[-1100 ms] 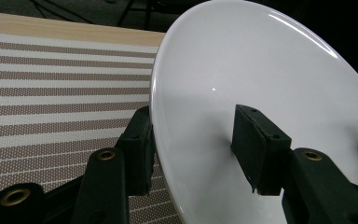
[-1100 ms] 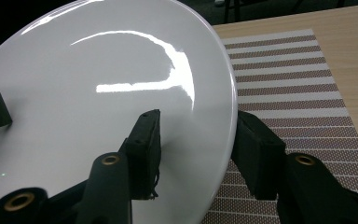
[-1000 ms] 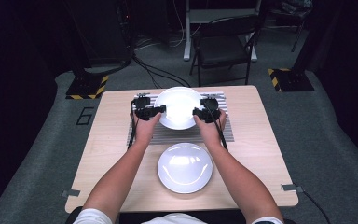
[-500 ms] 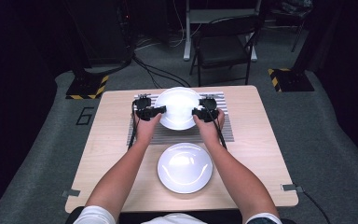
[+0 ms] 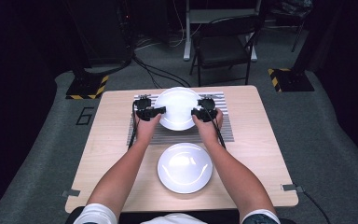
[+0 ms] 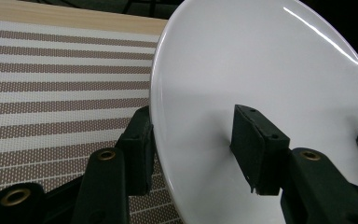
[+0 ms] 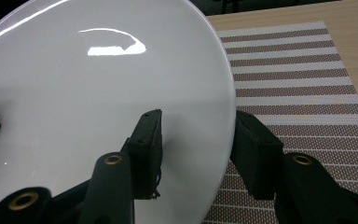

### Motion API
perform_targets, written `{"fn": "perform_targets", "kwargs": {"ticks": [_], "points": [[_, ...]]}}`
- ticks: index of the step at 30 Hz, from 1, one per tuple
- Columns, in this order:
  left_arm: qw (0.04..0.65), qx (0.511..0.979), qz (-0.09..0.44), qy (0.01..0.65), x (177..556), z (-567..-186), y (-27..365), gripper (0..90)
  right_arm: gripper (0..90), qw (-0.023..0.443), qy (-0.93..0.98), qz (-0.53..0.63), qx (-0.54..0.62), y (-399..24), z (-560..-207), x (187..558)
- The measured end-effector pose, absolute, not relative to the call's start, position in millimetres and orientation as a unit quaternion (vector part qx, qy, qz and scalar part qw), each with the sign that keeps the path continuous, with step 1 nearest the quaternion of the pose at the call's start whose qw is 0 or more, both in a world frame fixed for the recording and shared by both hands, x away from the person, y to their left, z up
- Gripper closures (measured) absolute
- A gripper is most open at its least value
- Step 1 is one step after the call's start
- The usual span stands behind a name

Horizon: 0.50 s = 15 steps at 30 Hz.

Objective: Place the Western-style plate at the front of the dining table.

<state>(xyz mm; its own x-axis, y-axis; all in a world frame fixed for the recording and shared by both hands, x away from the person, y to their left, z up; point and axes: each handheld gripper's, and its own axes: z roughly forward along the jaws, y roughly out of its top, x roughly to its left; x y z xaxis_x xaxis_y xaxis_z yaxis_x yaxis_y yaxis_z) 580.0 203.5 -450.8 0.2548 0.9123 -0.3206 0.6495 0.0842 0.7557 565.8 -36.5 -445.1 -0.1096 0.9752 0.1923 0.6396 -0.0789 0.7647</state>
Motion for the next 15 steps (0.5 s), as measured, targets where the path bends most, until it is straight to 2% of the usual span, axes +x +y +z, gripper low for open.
{"fn": "perform_targets", "kwargs": {"ticks": [15], "points": [[0.430, 0.661, 0.148, 0.596, 585.0, -459.7, 203.4, 50.8, 54.5, 0.223, 0.648, 0.373, 0.625, -35.1, -453.8, 571.9]]}}
